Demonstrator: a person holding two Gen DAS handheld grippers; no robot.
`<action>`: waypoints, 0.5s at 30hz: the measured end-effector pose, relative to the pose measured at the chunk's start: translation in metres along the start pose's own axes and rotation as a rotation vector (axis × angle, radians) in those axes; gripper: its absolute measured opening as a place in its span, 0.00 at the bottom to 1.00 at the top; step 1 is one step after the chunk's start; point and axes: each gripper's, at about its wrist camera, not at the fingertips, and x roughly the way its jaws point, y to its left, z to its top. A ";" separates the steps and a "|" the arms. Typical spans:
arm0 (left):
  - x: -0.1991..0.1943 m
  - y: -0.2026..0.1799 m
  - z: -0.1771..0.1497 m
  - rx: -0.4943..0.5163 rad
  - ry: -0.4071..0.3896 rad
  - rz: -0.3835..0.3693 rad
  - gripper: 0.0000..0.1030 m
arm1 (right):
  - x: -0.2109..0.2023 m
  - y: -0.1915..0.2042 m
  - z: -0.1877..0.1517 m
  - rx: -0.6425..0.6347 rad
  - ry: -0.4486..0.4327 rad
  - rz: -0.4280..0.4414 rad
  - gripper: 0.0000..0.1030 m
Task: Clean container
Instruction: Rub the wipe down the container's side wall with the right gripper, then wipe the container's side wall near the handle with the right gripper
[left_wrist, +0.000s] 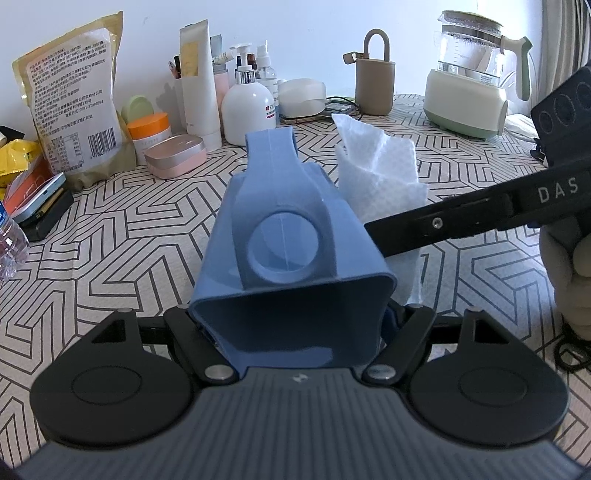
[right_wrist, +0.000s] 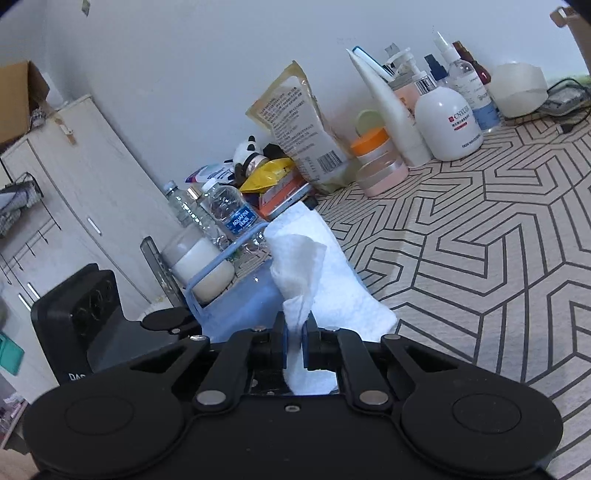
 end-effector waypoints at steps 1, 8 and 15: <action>0.000 0.000 0.000 0.000 0.000 0.000 0.74 | 0.000 0.000 0.000 0.003 0.001 0.004 0.11; 0.000 0.000 0.000 -0.005 0.002 0.000 0.74 | -0.003 0.006 0.001 0.007 -0.017 0.090 0.11; -0.001 0.001 0.000 -0.005 0.002 0.006 0.74 | -0.004 0.012 0.002 -0.016 -0.026 0.135 0.13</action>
